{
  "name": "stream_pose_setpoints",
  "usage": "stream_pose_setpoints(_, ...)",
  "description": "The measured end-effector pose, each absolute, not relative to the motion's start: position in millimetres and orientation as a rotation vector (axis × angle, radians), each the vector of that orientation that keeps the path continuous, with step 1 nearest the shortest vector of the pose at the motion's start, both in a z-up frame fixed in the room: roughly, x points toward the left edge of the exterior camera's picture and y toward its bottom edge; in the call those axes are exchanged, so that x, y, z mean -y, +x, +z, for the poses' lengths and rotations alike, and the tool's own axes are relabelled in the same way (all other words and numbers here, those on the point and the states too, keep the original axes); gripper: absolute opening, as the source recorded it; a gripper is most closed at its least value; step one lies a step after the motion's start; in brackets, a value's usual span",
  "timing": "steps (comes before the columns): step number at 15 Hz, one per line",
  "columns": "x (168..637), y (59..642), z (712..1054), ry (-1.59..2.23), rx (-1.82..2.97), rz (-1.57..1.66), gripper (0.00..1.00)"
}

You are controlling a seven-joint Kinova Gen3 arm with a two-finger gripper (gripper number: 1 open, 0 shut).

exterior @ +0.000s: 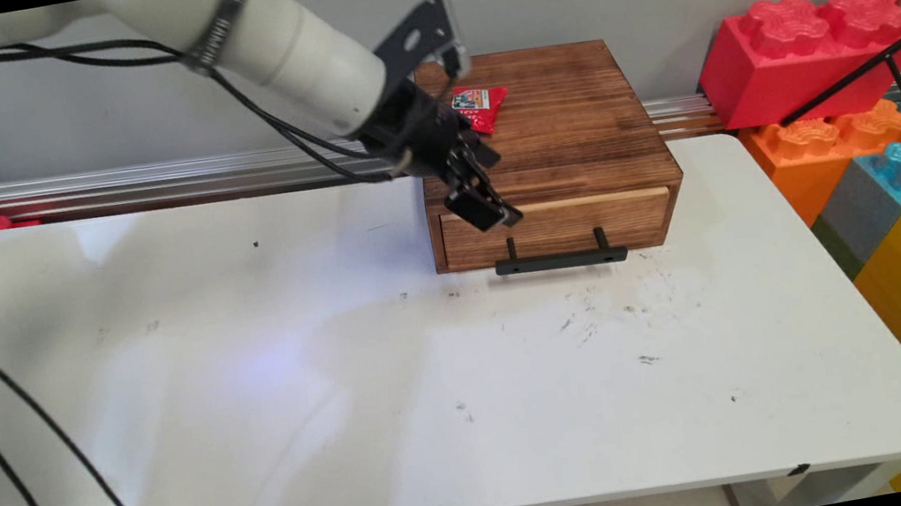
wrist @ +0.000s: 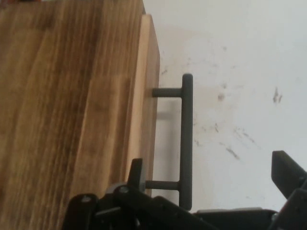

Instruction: Open the drawer

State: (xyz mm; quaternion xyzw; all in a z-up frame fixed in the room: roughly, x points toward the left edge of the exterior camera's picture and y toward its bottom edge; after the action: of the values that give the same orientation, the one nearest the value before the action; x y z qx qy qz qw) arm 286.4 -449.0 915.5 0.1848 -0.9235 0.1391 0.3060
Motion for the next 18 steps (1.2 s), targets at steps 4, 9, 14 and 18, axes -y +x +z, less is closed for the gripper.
stream_pose_setpoints(4,465,263,889,0.441,2.521,0.355,1.0)
stream_pose_setpoints(9,478,242,862,0.391,2.588,0.337,1.0)
stream_pose_setpoints(14,485,226,839,0.352,2.63,0.315,1.0)
stream_pose_setpoints(18,488,219,829,0.34,2.644,0.308,1.0)
